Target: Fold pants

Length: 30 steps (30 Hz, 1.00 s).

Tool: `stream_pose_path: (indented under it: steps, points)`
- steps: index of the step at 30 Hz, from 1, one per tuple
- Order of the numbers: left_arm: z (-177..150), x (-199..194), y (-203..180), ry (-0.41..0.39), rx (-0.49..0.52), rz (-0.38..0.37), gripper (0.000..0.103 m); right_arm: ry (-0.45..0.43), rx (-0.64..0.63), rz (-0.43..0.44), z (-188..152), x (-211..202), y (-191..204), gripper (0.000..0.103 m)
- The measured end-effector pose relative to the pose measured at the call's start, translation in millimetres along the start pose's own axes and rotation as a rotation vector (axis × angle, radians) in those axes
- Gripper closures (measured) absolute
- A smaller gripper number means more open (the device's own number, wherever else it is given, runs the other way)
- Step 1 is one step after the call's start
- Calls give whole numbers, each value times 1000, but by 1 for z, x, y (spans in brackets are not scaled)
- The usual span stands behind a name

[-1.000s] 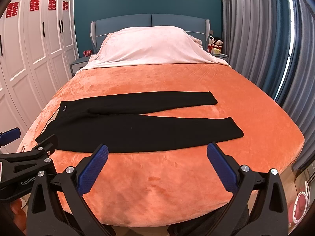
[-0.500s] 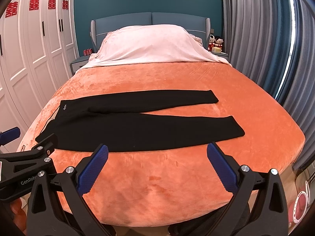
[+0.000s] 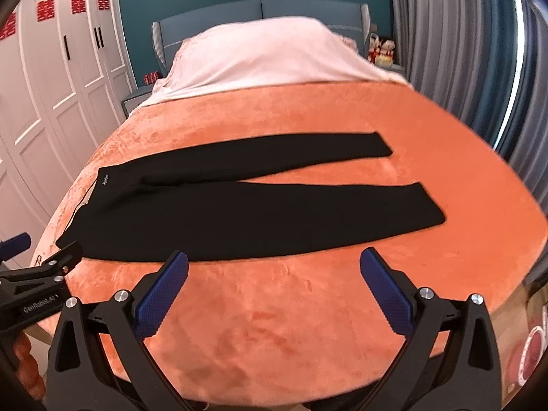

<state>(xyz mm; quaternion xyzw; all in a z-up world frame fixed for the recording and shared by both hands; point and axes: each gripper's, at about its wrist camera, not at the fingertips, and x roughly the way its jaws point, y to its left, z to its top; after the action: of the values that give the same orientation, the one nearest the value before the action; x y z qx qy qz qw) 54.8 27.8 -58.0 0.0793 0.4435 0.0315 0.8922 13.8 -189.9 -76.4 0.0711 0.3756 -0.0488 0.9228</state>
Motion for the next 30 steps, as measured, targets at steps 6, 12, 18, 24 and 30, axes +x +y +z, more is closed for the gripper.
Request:
stream_pose_path:
  steps: [6,12,18,24,30]
  points:
    - [27,84,29,124,-90,-71,5,109,74,1,29,93,-61,5]
    - [85,173,82,99,-140,29,5,150,92,-50,101,194,-133,5]
    - [169,280,158,134,-198,209,5,138,106,-140,190,292,-200,5]
    - [224,370,237,250,-350,201,5,174,194,-189,243,367,-244,5]
    - [240,445,265,366,-390,183,6,225,255,-183,257,418,-258,5]
